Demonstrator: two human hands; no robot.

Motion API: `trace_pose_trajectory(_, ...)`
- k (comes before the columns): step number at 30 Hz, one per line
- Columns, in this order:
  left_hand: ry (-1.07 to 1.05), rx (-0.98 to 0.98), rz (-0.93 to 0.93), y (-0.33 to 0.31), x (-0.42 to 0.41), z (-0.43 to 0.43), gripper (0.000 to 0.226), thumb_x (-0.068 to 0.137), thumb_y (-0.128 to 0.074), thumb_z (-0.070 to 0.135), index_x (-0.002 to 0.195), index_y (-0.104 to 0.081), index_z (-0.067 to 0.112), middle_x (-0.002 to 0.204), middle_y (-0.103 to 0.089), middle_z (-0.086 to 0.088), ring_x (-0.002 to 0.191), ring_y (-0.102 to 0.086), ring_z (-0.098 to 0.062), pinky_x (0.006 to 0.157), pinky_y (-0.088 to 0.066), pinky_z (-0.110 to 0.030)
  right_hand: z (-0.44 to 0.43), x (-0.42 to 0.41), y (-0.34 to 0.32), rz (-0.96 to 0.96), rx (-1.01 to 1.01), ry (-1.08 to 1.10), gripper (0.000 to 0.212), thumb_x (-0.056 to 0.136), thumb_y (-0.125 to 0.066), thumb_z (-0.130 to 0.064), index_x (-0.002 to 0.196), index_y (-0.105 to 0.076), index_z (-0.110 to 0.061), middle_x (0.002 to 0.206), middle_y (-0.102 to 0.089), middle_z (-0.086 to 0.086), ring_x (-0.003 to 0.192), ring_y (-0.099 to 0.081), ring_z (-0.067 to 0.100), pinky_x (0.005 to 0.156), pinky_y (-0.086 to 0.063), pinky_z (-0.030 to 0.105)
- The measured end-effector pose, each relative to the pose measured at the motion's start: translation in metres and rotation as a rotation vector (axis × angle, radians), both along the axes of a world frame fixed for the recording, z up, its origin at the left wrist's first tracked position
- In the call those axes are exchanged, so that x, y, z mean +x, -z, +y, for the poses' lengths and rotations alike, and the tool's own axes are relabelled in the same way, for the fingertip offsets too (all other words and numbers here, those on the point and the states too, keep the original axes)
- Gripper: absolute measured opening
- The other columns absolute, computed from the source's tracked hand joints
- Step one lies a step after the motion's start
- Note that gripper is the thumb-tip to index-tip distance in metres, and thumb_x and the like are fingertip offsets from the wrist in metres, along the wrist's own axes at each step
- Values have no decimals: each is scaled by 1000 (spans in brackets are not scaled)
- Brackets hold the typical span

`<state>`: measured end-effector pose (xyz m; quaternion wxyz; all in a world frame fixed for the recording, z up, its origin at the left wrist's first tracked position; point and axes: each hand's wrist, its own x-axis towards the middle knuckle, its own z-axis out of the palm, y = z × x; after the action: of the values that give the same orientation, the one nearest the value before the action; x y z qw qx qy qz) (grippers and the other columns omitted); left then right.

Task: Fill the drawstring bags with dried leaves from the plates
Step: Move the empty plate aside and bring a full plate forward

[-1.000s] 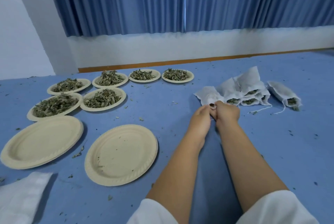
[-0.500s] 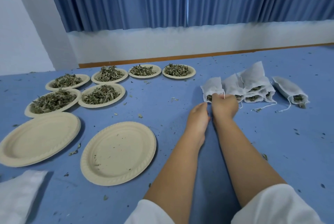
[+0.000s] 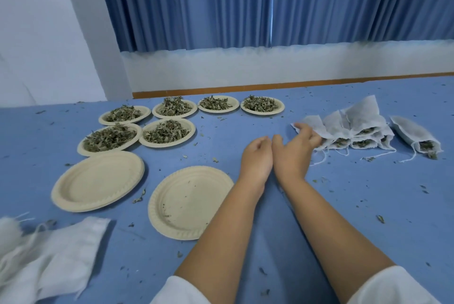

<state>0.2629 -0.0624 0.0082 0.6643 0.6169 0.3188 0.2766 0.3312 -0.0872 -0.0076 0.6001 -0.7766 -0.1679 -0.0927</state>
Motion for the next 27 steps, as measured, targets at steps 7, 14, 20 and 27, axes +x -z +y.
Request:
trace_pose_trajectory(7, -121, 427, 193, 3, -72, 40, 33, 98, -41, 7, 119, -67, 8, 119, -65, 1, 113, -57, -14, 95, -38, -24, 21, -49, 9, -98, -329, -391, 32, 89, -60, -26, 120, -54, -21, 126, -49, 3, 88, -52, 8, 77, -38, 27)
trace_pose_trajectory(14, -266, 702, 492, 16, -146, 74, 36, 95, -47, 5, 126, -64, 16, 133, -61, 0, 124, -55, -16, 96, -38, -24, 24, -70, 11, -61, -687, -569, 23, 84, -59, -33, 100, -67, -18, 97, -68, -1, 102, -61, 23, 86, -51, 34)
trace_pose_trajectory(20, -295, 763, 575, 19, -175, 78, 37, 95, -49, 4, 126, -64, 15, 133, -60, -3, 125, -53, -19, 97, -39, -27, 25, -75, 6, -8, -647, -669, 15, 87, -59, -20, 96, -70, -22, 81, -61, -13, 85, -60, 10, 74, -47, 25)
trace_pose_trajectory(27, -436, 631, 462, 8, -192, 86, 34, 93, -51, 6, 122, -66, 16, 123, -65, -4, 111, -60, -18, 81, -39, -22, 29, -78, -2, 10, -470, -577, 17, 87, -59, -14, 89, -74, -6, 87, -72, 14, 89, -65, 27, 78, -51, 32)
